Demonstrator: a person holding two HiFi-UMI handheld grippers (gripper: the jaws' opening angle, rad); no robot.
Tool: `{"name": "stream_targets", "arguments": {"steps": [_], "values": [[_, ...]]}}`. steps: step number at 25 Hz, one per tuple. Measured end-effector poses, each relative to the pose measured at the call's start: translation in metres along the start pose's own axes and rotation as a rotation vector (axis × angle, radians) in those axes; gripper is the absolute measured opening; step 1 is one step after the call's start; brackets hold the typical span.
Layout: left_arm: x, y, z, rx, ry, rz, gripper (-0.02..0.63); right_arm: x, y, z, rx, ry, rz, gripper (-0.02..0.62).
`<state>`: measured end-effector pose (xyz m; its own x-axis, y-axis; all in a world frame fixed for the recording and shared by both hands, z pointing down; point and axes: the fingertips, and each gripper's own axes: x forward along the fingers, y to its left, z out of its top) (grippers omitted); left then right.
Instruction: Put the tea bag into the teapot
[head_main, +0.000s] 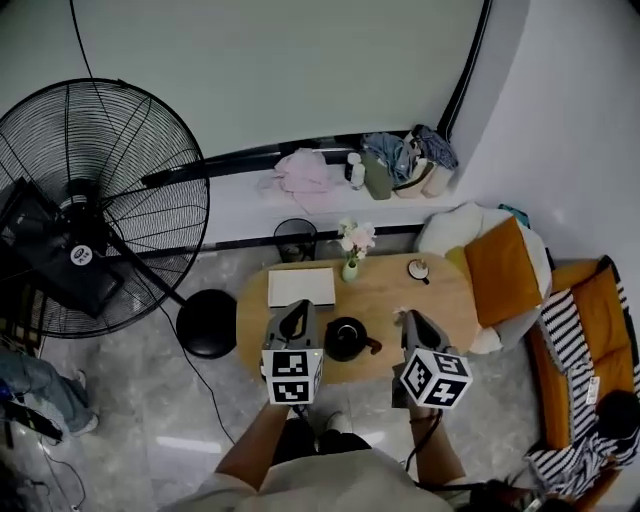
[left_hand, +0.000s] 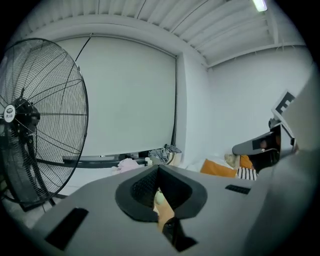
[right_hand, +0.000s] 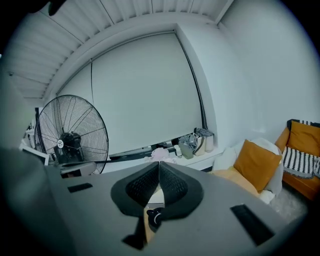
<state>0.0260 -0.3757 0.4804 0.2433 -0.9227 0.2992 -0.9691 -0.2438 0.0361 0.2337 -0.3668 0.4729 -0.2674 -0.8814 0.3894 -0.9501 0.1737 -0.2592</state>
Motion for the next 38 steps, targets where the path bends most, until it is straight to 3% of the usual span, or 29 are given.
{"name": "stream_targets", "arguments": {"steps": [13,25,38], "values": [[0.015,0.019,-0.040,-0.022,0.090,-0.017,0.005,0.023,0.016,-0.039,0.008,0.108,0.008,0.034],[0.023,0.023,-0.127,-0.034,0.206,-0.070,0.005,0.052,0.022,-0.132,0.020,0.253,0.001,0.034],[0.026,0.041,-0.168,-0.056,0.251,-0.058,0.005,0.074,0.029,-0.157,0.027,0.256,-0.003,0.034]]}}
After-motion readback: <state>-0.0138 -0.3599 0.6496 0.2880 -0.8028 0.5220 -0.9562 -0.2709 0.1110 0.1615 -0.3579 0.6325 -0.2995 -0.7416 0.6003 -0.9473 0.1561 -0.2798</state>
